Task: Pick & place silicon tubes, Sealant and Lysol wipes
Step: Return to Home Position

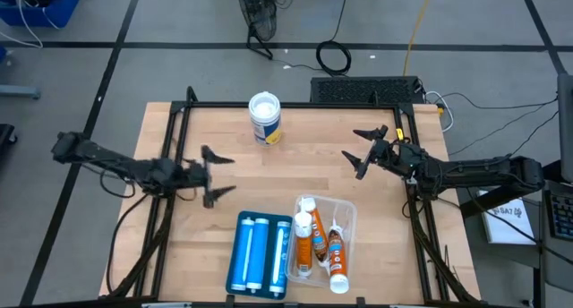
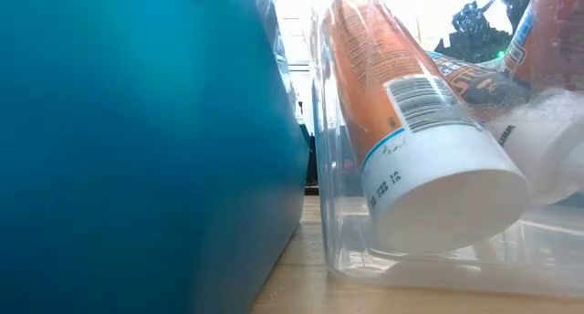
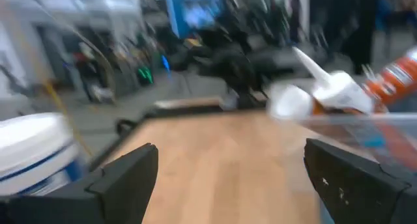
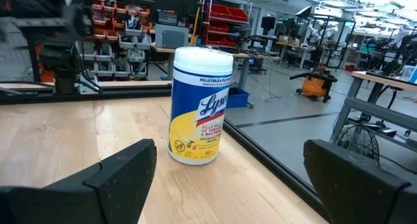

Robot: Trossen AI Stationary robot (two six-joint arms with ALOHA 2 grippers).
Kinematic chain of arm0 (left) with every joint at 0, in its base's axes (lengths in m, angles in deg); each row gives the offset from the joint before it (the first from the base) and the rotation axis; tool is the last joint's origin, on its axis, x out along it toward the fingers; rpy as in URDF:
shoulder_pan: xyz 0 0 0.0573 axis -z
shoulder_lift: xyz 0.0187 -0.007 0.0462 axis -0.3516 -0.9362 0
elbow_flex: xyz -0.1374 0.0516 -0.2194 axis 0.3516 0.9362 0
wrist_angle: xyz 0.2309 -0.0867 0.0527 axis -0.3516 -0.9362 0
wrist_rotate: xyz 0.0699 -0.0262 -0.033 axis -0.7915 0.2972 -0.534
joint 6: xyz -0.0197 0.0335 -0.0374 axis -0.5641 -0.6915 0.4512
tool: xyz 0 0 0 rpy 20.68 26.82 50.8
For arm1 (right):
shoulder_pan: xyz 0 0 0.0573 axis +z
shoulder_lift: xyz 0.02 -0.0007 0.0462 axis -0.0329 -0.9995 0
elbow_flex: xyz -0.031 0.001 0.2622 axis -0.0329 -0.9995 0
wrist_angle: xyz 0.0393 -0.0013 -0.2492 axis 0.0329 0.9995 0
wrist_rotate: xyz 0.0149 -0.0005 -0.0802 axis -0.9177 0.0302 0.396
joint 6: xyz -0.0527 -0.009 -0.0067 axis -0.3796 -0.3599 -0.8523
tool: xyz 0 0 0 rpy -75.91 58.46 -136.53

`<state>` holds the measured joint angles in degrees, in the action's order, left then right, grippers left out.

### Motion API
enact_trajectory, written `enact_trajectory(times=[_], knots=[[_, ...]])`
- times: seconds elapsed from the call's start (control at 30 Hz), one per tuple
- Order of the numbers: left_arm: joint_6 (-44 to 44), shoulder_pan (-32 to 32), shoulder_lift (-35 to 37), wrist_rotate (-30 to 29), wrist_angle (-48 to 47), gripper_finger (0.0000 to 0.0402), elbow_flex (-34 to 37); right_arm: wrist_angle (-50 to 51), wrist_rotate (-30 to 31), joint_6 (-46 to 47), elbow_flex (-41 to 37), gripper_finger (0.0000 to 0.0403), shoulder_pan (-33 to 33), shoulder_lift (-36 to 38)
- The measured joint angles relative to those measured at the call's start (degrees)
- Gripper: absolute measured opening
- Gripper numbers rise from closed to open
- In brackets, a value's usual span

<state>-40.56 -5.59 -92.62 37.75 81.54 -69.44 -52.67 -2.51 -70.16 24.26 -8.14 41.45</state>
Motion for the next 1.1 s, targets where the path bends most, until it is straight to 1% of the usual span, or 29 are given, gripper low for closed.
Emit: enact_trajectory(times=[0.1,0.17,0.2,0.33,0.43,0.5,0.57,0.67,0.8,0.93,1.03,1.1], knots=[[-1.1,-1.6,9.3,-0.3,9.2,0.0379,10.4,0.1,0.0,0.0,0.0,0.0364,0.0,0.0],[-0.1,-2.5,14.7,-1.3,1.9,0.0379,10.1,0.1,0.0,0.0,0.0,0.0364,0.0,0.0],[0.8,-2.8,16.8,-1.6,-0.1,0.0379,9.8,0.1,0.0,0.0,0.0,0.0364,0.0,0.0],[-0.5,-3.6,21.8,-1.5,-2.4,0.0379,10.6,0.0,0.0,0.0,0.0,0.0364,0.0,0.0],[-3.1,-3.5,23.6,-2.1,-4.1,0.0379,10.7,0.0,0.0,0.0,0.0,0.0364,0.0,0.0],[-3.7,-3.5,24.7,-4.5,-7.6,0.0379,10.9,-0.3,0.0,0.0,0.0,0.0364,0.0,0.0],[-3.7,-3.5,26.3,-7.5,-9.2,0.0379,10.9,-0.2,0.0,0.0,0.0,0.0364,0.0,0.0],[-3.9,-3.5,30.2,-10.1,-12.1,0.0379,10.9,-0.2,0.0,0.0,0.0,0.0364,0.0,0.0],[-1.7,-3.6,36.3,-10.2,-20.7,0.0379,10.8,-0.3,0.0,0.0,0.0,0.0364,0.0,0.0],[2.4,-5.2,35.9,-10.3,-22.5,0.0379,10.3,-0.1,0.0,0.0,0.0,0.0364,0.0,0.0],[4.1,-6.7,36.2,-5.9,-22.7,0.0379,10.3,0.2,0.0,0.0,0.0,0.0364,0.0,0.0],[3.0,-7.6,36.0,-4.5,-22.9,0.0379,10.3,0.1,0.0,0.0,0.0,0.0364,0.0,0.0]])
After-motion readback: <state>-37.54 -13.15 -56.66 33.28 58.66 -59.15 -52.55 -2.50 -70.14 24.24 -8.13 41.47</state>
